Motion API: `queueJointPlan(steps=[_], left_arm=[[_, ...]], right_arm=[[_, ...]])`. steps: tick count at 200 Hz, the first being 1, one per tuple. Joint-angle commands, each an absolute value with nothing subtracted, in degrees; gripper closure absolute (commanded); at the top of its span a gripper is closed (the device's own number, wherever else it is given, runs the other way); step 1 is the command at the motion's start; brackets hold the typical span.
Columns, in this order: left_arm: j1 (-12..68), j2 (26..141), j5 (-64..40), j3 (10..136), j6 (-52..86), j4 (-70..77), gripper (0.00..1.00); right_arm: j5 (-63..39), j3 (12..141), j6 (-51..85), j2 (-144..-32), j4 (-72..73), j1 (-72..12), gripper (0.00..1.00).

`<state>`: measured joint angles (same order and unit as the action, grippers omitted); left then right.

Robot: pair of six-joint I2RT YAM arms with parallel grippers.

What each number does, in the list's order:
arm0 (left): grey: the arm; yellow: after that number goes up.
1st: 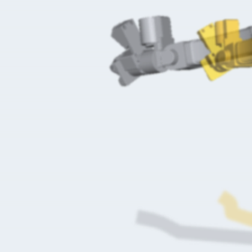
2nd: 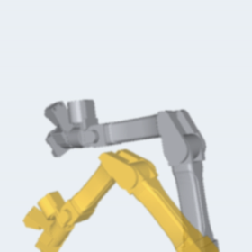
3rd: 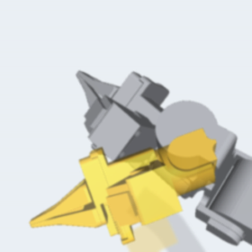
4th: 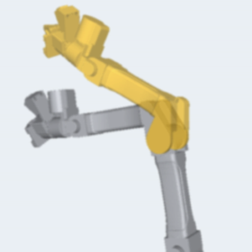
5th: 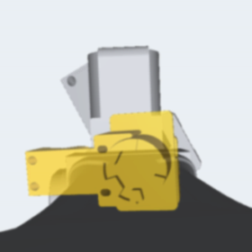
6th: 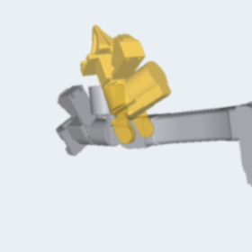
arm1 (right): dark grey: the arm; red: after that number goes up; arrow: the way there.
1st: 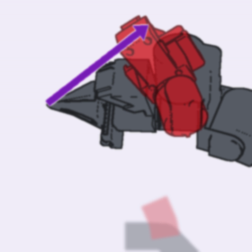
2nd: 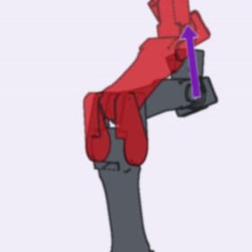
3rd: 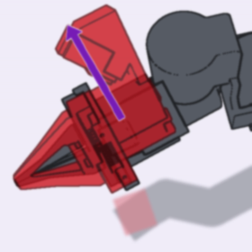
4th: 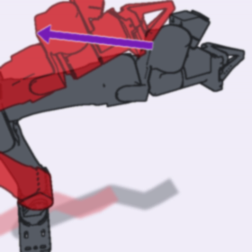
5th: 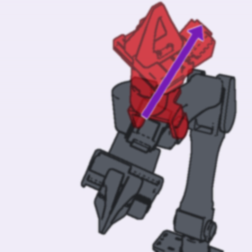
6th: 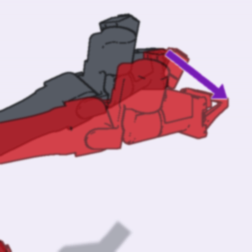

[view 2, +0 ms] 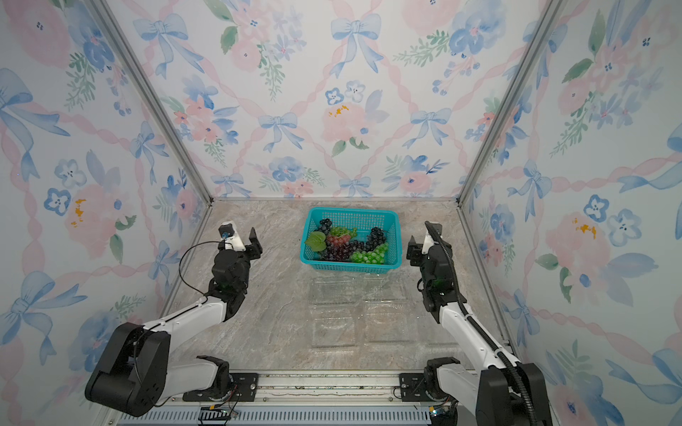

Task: Pack grapes into containers
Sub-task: Pick up the grape from the basket.

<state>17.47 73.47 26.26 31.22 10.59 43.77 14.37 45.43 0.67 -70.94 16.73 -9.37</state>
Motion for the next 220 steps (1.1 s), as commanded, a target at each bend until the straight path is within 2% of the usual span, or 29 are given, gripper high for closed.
queueJointPlan(steps=[1, 32, 64, 117, 173, 220], left_arm=[[22.02, 75.36, 29.2, 37.16, 15.94, 27.74, 0.31], [25.97, 78.35, 24.4, 44.05, 21.13, 22.73, 0.33], [28.16, 81.97, 21.47, 49.86, 24.66, 17.37, 0.35], [29.8, 83.76, 19.24, 51.76, 26.24, 16.3, 0.36], [29.8, 84.96, 16.95, 52.37, 26.31, 16.28, 0.37], [29.81, 86.72, 17.25, 53.16, 24.93, 16.35, 0.36]], right_arm=[[14.17, 56.72, 0.52, -74.8, -1.63, -13.26, 0.19], [12.79, 69.23, 3.05, -83.99, -7.25, -19.49, 0.17], [8.58, 80.24, 10.39, -97.61, -12.52, -20.82, 0.22], [6.86, 90.69, 15.25, -112.87, -16.69, -21.71, 0.22], [8.55, 98.93, 19.74, -123.33, -23.6, -20.59, 0.18], [11.11, 100.41, 22.94, -126.01, -27.45, -20.65, 0.16]])
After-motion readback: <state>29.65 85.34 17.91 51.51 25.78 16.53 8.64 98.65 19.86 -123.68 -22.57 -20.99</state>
